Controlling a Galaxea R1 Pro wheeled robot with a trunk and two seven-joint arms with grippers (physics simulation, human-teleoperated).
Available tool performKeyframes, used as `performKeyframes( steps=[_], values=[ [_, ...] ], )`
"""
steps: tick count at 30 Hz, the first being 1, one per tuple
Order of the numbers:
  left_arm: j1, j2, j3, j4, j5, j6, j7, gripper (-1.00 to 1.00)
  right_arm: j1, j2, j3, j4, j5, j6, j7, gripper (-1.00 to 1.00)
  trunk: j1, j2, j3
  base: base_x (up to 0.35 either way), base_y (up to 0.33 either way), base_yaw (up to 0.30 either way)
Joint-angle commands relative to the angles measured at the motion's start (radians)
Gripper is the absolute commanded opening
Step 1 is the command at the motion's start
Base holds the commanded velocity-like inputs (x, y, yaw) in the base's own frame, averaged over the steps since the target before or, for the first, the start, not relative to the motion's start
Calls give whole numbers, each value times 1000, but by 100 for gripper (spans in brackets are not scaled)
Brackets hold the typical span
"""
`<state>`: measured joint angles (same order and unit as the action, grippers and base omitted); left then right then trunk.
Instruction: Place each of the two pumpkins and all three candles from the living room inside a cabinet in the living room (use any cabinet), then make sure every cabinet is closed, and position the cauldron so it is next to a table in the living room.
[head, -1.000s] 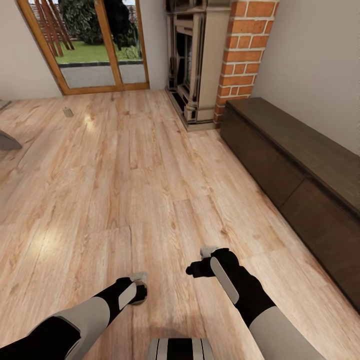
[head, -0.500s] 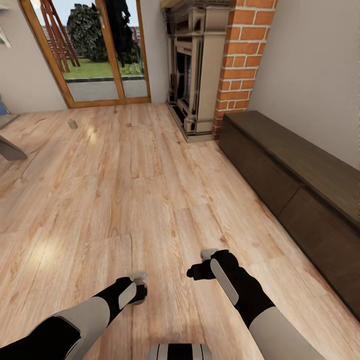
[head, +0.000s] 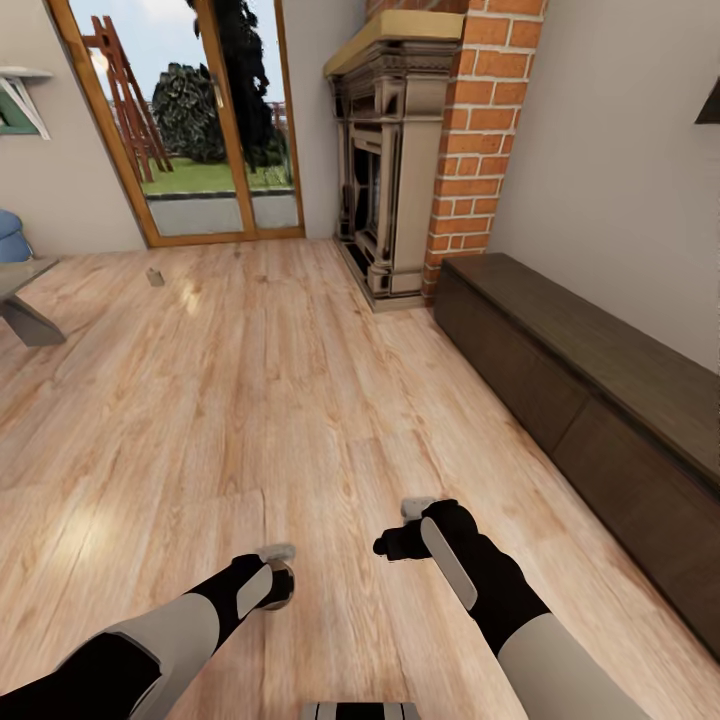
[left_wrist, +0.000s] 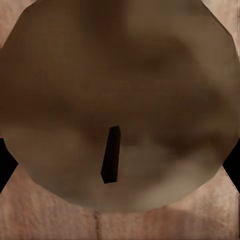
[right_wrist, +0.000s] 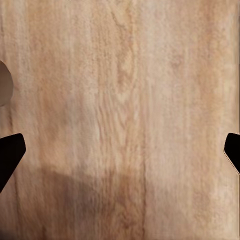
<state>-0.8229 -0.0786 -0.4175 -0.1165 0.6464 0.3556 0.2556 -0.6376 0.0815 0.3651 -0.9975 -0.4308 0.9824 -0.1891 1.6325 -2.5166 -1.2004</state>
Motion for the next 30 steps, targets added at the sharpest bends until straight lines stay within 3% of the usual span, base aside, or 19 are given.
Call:
performKeyframes(
  steps=[1, 30],
  values=[
    [0, 0, -7, -1, 12, 5, 7, -100, -1, 0, 1, -1, -10, 2, -10, 100, -1, 0, 5, 0, 0, 0],
    [0, 6, -7, -3, 13, 6, 7, -100, -1, -2, 0, 0, -11, 2, -9, 100, -14, 7, 125, 0, 0, 0]
  ],
)
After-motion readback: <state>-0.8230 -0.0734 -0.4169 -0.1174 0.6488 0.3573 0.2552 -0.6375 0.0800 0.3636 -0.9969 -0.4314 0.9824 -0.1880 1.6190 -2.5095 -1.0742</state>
